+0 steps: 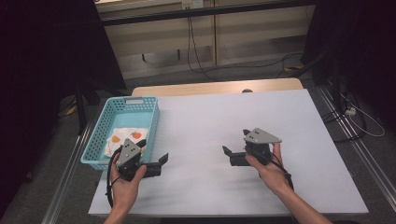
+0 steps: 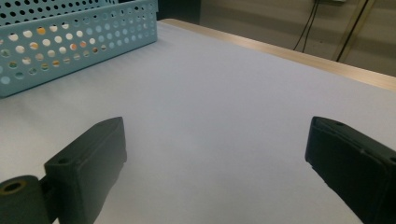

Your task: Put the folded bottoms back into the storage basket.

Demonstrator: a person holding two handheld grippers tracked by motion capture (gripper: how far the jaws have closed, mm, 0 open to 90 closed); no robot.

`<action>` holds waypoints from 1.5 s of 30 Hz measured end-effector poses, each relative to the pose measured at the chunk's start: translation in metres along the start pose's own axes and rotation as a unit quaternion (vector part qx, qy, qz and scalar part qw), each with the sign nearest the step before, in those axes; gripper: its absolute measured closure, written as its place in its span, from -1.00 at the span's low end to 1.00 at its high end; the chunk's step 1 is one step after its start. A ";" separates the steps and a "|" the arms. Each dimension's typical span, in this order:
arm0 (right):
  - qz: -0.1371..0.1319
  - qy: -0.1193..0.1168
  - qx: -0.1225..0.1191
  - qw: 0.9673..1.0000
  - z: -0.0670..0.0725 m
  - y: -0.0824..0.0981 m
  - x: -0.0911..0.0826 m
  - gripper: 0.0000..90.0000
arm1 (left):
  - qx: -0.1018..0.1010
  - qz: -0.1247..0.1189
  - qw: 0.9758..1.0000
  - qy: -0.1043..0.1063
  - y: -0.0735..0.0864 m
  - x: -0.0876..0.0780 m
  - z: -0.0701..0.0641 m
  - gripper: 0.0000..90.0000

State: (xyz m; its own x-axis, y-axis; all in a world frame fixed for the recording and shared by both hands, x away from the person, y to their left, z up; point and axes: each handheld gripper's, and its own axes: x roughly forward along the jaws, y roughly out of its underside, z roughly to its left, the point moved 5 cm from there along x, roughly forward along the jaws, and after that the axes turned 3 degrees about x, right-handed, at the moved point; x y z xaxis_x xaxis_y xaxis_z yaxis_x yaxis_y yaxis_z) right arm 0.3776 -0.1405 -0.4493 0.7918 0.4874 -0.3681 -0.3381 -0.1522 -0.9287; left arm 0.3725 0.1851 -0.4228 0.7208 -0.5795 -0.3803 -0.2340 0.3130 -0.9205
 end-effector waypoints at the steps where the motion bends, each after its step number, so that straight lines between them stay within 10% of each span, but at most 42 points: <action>1: 0.000 0.001 0.002 1.000 -0.001 0.001 -0.002 -0.89 | 0.001 -0.002 1.000 0.001 0.000 0.000 0.000 -0.89; 28: -0.007 0.067 0.028 0.997 -0.050 0.033 -0.073 -0.89 | 0.016 0.013 1.000 -0.006 0.015 0.003 -0.021 -0.89; 45: -0.002 0.084 0.035 0.996 -0.051 0.055 -0.093 -0.89 | 0.018 0.015 1.000 -0.013 0.022 0.004 -0.023 -0.89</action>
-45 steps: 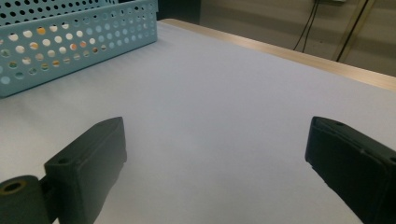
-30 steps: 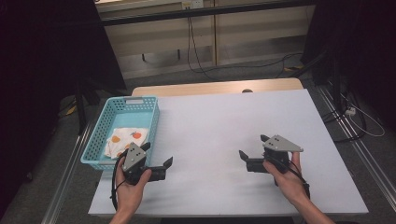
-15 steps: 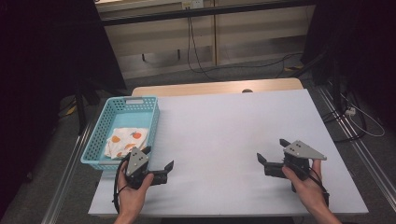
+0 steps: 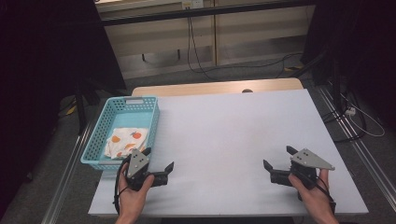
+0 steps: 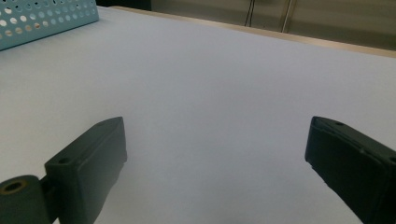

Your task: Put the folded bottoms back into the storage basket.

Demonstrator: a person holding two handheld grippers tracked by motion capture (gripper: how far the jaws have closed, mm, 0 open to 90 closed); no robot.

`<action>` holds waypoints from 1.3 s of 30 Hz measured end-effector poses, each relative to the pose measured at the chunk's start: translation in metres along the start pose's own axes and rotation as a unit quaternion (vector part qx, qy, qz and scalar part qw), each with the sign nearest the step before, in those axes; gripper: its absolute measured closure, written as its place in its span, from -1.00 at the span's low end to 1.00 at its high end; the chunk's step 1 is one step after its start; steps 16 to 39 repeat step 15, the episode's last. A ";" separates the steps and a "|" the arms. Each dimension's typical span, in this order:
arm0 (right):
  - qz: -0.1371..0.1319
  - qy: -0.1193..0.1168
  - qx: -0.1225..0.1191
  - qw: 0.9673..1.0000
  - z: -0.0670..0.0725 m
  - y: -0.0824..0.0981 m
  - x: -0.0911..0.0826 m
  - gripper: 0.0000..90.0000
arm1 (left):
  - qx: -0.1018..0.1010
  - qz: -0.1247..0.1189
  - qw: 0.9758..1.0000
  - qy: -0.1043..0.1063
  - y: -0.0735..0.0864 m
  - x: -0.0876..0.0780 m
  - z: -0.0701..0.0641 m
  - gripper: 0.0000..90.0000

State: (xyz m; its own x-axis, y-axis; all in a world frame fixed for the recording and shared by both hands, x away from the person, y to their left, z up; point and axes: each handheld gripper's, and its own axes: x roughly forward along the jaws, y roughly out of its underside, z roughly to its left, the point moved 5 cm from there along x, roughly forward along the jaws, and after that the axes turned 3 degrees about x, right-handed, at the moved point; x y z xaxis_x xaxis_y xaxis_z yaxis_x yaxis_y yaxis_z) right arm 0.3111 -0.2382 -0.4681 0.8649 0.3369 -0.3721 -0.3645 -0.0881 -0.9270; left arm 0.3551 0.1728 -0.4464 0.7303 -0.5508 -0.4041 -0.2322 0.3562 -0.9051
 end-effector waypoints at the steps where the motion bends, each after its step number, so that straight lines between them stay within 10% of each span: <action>1: 0.000 -0.001 0.001 1.000 0.001 0.001 -0.001 -0.89 | -0.002 -0.002 1.000 0.001 0.001 0.001 0.000 -0.89; 39: 0.003 0.002 0.008 1.000 -0.002 0.003 0.007 -0.89 | -0.018 -0.004 1.000 0.001 0.003 0.004 -0.001 -0.89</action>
